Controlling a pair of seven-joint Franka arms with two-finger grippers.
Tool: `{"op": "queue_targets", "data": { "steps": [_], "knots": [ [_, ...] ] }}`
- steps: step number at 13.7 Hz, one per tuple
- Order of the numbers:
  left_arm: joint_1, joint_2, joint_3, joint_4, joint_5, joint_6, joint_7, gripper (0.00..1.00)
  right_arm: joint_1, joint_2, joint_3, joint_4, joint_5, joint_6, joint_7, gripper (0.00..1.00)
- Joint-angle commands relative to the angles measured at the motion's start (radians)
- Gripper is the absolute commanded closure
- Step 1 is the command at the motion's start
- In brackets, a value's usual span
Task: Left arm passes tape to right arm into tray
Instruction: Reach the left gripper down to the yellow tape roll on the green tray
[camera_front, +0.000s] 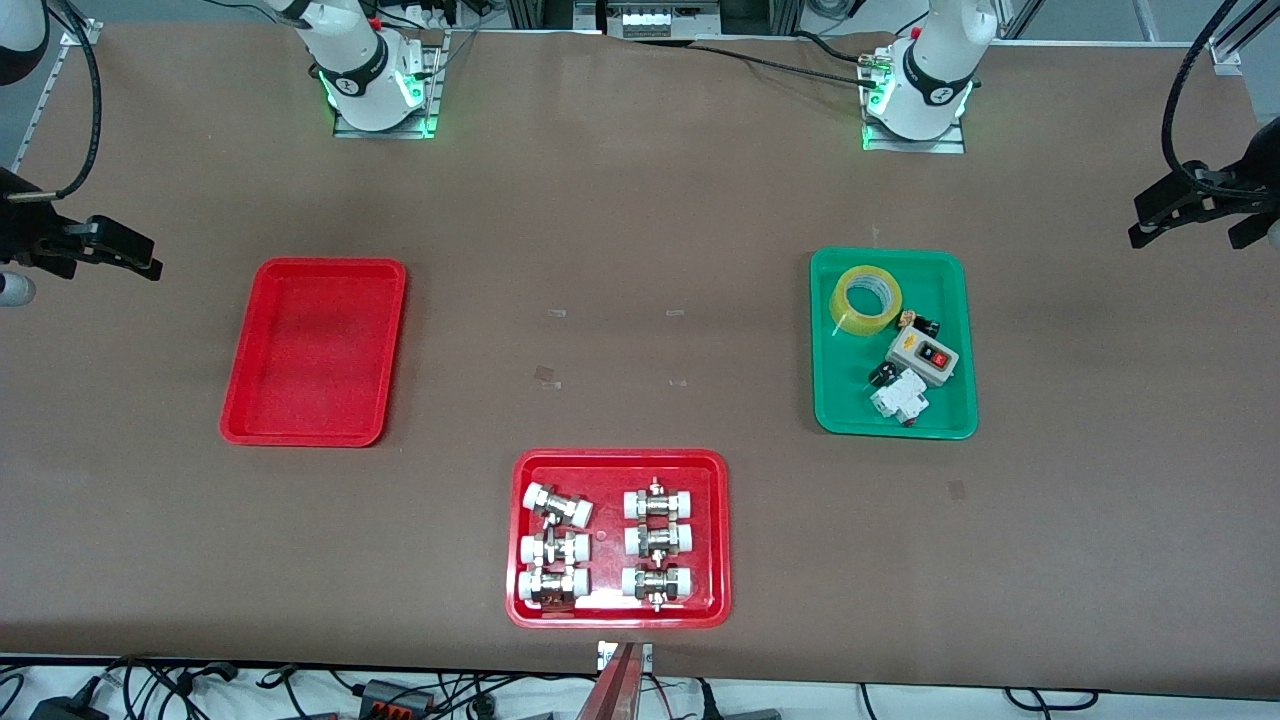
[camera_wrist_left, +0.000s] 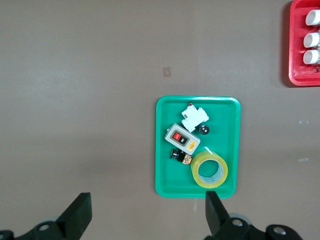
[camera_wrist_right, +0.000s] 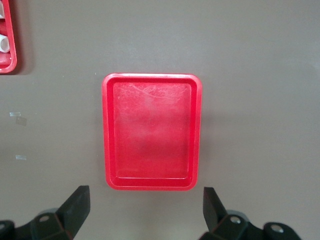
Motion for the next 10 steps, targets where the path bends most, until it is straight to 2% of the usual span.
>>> {"op": "queue_targets", "data": {
  "steps": [1,4,7,9,10],
  "knots": [
    [0.007,0.004,-0.005,0.024,-0.014,-0.028,0.005,0.0,0.0,-0.019,0.004,-0.017,-0.007,0.003,-0.012,0.0],
    [0.007,0.014,-0.007,0.013,-0.013,-0.033,-0.024,0.0,-0.002,-0.019,0.004,-0.017,-0.007,0.003,-0.012,0.0],
    [-0.036,0.079,-0.027,-0.009,-0.016,-0.144,-0.039,0.0,0.0,-0.018,0.006,-0.017,-0.005,0.002,-0.011,0.0],
    [-0.043,0.079,-0.036,-0.086,-0.067,-0.132,-0.079,0.0,0.0,-0.016,0.006,-0.019,-0.005,0.003,-0.012,0.0],
    [-0.039,0.073,-0.048,-0.151,-0.074,-0.085,-0.096,0.0,0.0,-0.015,0.006,-0.019,-0.005,0.005,-0.012,0.0]
  ]
}}
